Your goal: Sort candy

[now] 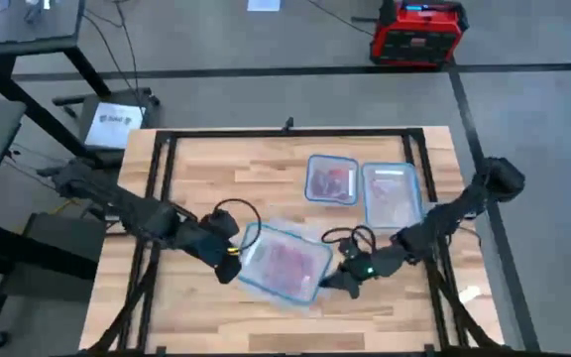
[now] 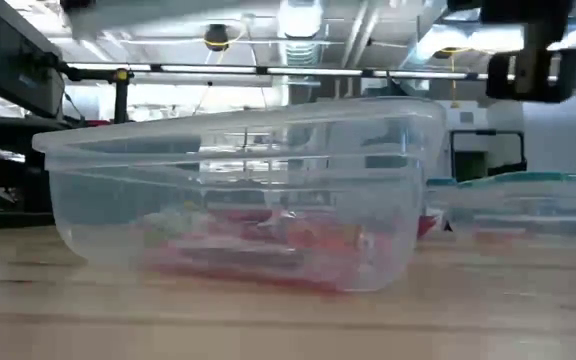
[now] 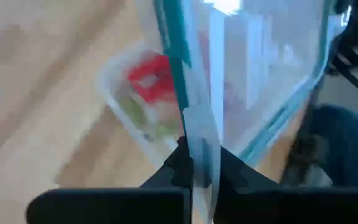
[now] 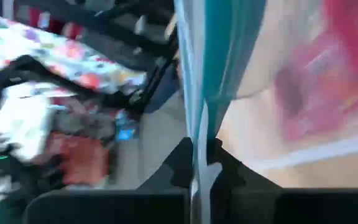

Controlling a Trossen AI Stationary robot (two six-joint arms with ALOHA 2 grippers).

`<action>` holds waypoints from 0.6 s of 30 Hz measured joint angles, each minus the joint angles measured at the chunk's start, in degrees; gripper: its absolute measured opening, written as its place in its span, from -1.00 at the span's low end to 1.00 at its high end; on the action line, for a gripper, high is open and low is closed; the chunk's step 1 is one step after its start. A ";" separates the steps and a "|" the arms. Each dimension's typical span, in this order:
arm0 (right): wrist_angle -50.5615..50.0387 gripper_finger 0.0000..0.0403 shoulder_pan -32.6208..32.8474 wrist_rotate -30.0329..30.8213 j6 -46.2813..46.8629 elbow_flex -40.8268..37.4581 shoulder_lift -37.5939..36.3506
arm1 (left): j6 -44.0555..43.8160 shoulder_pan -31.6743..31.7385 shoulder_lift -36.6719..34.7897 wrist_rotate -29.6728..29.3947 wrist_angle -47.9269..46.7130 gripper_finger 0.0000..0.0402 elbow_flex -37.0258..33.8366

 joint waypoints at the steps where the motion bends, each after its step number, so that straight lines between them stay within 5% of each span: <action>1: 1.02 -0.99 0.40 0.02 1.43 0.02 0.84 | 0.22 0.00 0.07 0.98 0.26 -1.00 0.01; 7: 0.97 -0.99 -0.25 0.34 3.74 0.09 4.51 | 0.03 0.02 1.68 1.09 -3.69 -1.00 0.03; 18: 0.37 -0.98 -2.91 -8.10 5.06 0.13 8.69 | -1.39 -0.09 8.71 3.81 -3.68 -1.00 -0.06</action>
